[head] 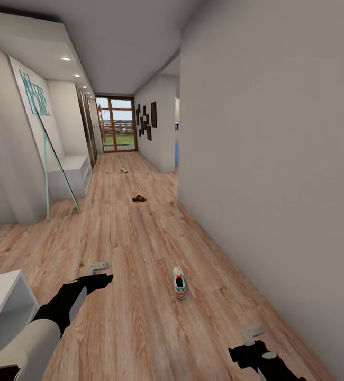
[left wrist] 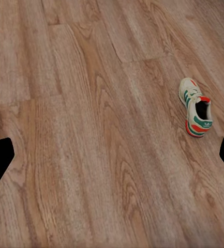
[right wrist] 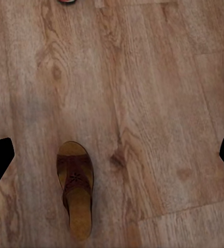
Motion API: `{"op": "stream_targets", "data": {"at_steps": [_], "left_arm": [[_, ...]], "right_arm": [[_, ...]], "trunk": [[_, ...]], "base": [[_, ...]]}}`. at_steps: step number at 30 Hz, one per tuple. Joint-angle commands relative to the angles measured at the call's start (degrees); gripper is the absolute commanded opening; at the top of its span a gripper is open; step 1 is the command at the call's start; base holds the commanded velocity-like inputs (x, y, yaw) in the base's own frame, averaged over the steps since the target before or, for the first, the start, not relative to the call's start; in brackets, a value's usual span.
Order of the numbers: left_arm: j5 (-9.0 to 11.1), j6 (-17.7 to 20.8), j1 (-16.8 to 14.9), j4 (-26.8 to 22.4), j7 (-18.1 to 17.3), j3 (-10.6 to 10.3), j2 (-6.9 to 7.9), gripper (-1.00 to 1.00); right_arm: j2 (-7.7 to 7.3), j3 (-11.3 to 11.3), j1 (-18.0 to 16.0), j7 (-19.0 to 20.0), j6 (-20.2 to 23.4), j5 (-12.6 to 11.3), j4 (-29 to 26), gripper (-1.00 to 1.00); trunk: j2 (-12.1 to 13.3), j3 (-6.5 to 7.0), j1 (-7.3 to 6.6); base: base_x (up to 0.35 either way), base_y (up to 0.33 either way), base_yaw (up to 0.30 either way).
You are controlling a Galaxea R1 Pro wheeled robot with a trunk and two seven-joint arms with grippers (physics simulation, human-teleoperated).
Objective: Pick up the two gym shoes and the two sandals from the corridor floor and place them onto the hallstand (shoe rack) in the corridor, making sure they are on the rack and not on the floor. Arrange them so the two gym shoes are next to each other and the two sandals are next to each other.
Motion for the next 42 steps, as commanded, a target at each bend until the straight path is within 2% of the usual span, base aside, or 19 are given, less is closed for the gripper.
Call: {"op": "stream_targets", "data": {"at_steps": [1, 7, 10, 25, 42], "left_arm": [[0.05, 0.40, 0.01, -0.09, -0.35, 0.33, -0.04, 1.00], [0.01, 0.14, 0.17, 0.25, -0.39, 0.31, -0.55, 1.00], [-0.01, 0.09, 0.16, 0.28, -0.39, 0.29, -0.69, 1.00], [-0.18, 0.08, 0.12, 0.30, -0.44, 0.27, -0.76, 1.00], [-0.30, 0.09, 0.12, -0.20, -0.39, 0.13, -0.72, 1.00]], "right_arm": [[-0.04, 0.15, -0.01, 0.13, -0.26, 0.60, 0.37, 1.00], [0.01, 0.18, -0.01, 0.10, -5.93, 0.61, 3.96, 1.00], [0.02, 0.17, -0.01, 0.10, -6.76, 0.61, 4.43, 1.00], [0.03, 0.21, -0.01, 0.09, -7.60, 0.58, 5.16, 1.00], [0.03, 0.15, -0.01, 0.10, -7.63, 0.52, 5.35, 1.00]], "trunk": [[-0.45, -0.24, 0.22], [-2.85, -1.32, 1.54], [-4.06, -1.86, 2.20], [-10.07, -4.68, 5.49], [-16.89, -9.08, 9.23]], "base": [[0.000, 0.000, 0.001], [0.000, 0.000, 0.000], [0.000, 0.000, 0.000], [0.000, 0.000, 0.000], [0.000, 0.000, 0.000]]}}
